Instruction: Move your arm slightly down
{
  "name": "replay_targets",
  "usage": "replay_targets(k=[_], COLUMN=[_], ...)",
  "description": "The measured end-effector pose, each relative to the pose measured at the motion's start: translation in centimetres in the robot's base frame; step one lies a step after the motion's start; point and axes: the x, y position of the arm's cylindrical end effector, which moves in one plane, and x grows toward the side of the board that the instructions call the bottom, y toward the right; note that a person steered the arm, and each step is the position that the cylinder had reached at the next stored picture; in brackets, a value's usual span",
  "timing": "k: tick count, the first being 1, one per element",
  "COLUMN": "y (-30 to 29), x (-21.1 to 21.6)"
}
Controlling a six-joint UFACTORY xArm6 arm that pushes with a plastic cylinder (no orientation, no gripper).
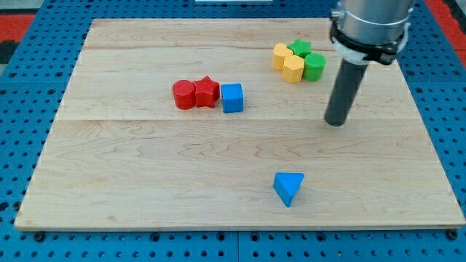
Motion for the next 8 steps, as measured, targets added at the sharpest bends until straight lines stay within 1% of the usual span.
replay_targets(k=[1,2,3,4,8], y=[2.6,3.7,4.4,4.4,5.2], x=[0.0,0.0,1.2,2.6,4.1])
